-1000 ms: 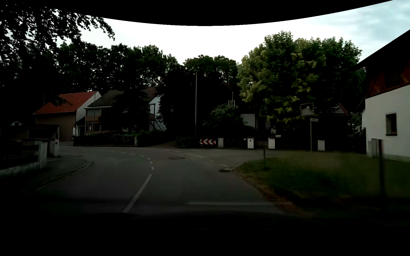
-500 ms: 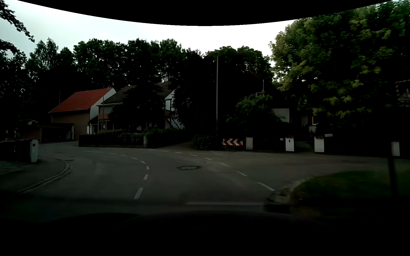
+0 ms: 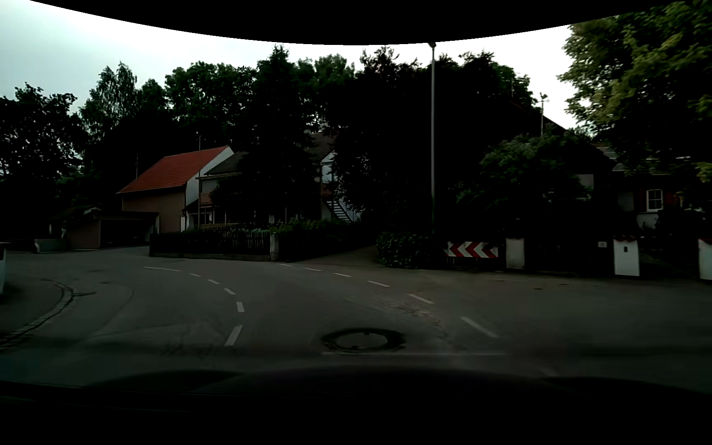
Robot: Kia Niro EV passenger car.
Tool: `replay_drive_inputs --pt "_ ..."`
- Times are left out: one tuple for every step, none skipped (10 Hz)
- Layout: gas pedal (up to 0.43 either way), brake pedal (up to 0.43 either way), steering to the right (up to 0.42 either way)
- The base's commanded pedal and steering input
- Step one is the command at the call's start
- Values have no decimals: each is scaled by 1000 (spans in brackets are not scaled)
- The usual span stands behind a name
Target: Follow the waypoints while adhering to traffic rules and regulations
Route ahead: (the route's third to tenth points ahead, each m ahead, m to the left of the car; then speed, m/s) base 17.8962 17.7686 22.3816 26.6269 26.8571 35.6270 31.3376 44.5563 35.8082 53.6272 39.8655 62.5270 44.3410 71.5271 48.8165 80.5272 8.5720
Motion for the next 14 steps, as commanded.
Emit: replay_drive_inputs --pt "0 6 -157" --pt "0 12 -171" --pt "0 6 -191" --pt "0 12 -209" --pt "0 6 -226" --pt "0 6 -238" --pt "0 6 -251" --pt "0 6 -262" --pt "8 6 -270" --pt "39 6 -273" --pt "87 6 -273" --pt "130 6 -272" --pt "130 6 -273" --pt "157 6 -272"
